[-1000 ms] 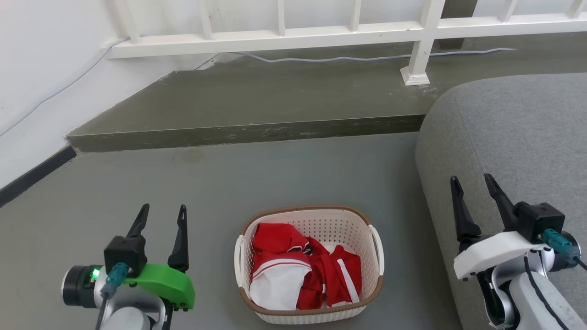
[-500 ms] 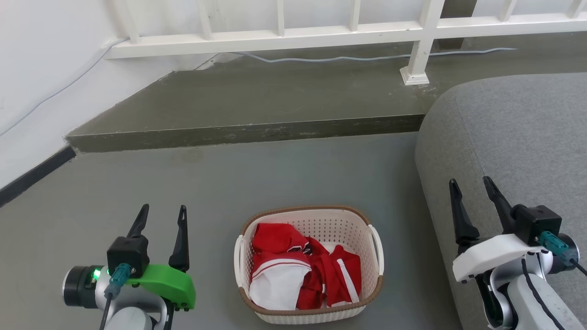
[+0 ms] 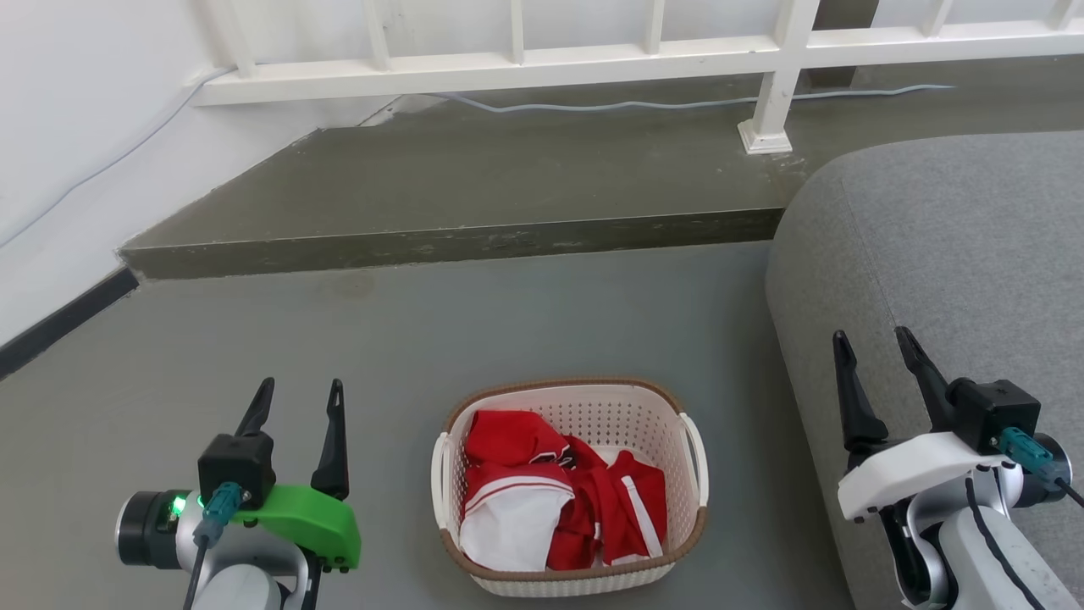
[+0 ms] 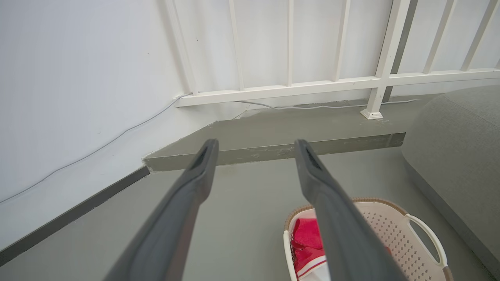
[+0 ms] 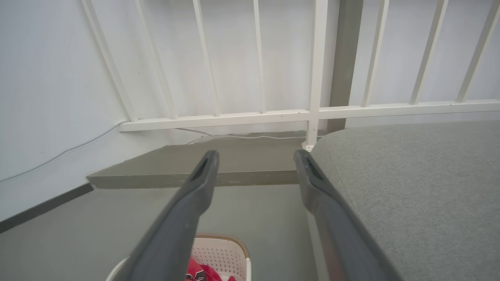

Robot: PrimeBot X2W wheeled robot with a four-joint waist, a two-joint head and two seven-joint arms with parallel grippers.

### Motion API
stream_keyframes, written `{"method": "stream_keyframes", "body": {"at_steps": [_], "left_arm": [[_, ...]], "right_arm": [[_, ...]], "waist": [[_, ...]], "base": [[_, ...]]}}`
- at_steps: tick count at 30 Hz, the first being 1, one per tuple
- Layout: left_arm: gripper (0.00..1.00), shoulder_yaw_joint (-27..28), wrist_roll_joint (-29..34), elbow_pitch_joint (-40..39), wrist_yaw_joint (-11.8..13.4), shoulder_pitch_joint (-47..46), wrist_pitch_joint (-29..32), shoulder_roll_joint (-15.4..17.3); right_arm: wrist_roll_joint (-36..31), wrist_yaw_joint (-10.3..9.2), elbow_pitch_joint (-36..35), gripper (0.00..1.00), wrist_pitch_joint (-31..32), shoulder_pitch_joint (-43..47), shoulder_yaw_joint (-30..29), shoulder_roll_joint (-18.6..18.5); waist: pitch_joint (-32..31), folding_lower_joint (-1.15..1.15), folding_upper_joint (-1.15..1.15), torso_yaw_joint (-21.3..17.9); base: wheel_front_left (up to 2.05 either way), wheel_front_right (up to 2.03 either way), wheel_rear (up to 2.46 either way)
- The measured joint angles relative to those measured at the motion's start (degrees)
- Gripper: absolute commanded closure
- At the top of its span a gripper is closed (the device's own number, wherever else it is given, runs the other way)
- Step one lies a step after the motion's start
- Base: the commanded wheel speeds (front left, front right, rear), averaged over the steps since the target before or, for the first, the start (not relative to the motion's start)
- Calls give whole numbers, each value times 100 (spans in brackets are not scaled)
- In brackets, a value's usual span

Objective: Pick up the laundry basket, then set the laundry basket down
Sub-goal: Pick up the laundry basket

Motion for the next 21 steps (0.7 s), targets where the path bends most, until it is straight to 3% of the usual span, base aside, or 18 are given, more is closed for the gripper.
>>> {"method": "stream_keyframes", "body": {"at_steps": [21], "left_arm": [[0, 18, 42, -181, 19, -283, 81, -55]], "right_arm": [[-35, 154, 26, 0, 0, -137, -42, 5]], "waist": [[620, 0, 0, -9]], "base": [[0, 0, 0]]}}
